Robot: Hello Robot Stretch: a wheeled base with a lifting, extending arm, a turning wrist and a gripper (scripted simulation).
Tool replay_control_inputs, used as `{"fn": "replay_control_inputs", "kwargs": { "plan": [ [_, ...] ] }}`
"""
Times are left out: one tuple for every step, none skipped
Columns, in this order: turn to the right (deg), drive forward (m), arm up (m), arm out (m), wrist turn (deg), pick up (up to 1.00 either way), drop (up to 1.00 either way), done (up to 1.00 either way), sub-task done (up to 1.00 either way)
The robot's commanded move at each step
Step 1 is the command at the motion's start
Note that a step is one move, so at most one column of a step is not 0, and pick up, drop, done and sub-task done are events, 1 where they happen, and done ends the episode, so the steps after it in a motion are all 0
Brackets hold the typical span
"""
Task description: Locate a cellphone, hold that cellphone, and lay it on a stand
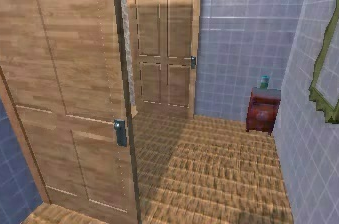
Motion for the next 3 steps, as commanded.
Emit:
{"fn": "replay_control_inputs", "kwargs": {
  "plan": [
    [9.0,0.0,0.0,0.0,0.0,0.0,0.0,0.0,0.0],
    [0.0,0.1,0.0,0.0,0.0,0.0,0.0,0.0,0.0],
    [-3.0,0.0,0.0,0.0,0.0,0.0,0.0,0.0,0.0]
  ]
}}
